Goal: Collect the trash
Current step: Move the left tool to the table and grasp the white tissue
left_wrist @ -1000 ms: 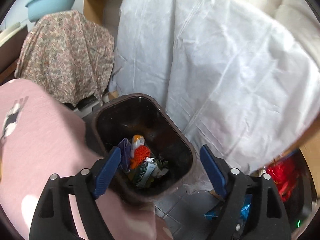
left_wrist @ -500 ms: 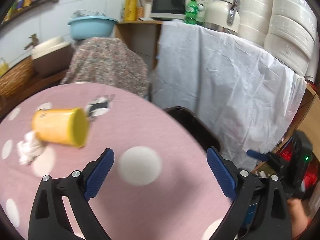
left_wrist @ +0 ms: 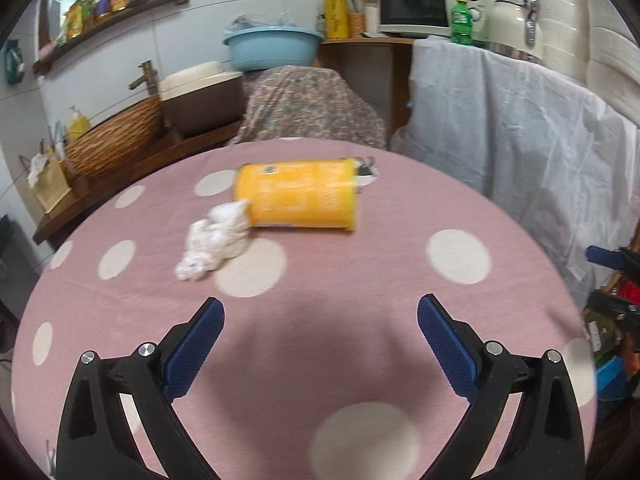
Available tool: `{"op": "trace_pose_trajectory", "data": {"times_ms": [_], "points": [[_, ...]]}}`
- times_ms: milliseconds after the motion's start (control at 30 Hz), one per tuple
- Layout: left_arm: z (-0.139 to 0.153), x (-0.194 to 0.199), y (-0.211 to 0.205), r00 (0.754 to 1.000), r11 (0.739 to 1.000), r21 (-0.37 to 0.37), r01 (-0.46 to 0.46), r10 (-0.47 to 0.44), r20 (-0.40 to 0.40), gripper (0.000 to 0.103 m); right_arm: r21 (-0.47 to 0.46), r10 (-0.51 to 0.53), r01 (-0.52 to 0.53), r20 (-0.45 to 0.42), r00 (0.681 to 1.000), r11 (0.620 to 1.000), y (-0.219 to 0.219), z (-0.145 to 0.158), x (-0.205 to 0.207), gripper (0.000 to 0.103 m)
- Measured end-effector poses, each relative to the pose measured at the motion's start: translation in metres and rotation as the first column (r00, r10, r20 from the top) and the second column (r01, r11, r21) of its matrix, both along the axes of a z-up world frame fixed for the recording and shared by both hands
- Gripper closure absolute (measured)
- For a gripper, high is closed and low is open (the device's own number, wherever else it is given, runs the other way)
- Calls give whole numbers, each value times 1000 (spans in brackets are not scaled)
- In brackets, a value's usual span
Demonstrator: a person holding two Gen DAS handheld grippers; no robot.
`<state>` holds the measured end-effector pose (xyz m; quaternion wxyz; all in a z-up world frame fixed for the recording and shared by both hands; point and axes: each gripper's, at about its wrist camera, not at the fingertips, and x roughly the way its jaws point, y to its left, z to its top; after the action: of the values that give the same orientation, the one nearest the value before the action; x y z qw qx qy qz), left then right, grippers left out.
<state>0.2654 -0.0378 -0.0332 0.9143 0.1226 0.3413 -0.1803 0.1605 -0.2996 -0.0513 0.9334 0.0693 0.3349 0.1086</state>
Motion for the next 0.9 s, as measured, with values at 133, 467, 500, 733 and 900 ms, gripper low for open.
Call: {"op": "trace_pose_trajectory", "data": {"times_ms": [133, 467, 500, 733, 900], "points": [[-6, 17, 27, 999, 998, 37, -45, 45, -5, 7, 14, 54, -54, 6, 999, 998, 19, 11, -1, 13], [-22, 85, 22, 997, 990, 135, -47, 54, -50, 13, -55, 135, -136, -4, 991, 989, 62, 22, -8, 12], [-23, 92, 20, 997, 988, 145, -43, 51, -51, 16, -55, 138, -138, -4, 990, 989, 64, 23, -9, 12], [-34, 120, 14, 994, 982, 187, -34, 53, -100, 37, -39, 135, -135, -6, 991, 990, 66, 25, -11, 12], [-36, 123, 19, 992, 981, 182, -60, 78, -97, 64, -40, 147, -147, -11, 989, 988, 70, 23, -7, 12]]}}
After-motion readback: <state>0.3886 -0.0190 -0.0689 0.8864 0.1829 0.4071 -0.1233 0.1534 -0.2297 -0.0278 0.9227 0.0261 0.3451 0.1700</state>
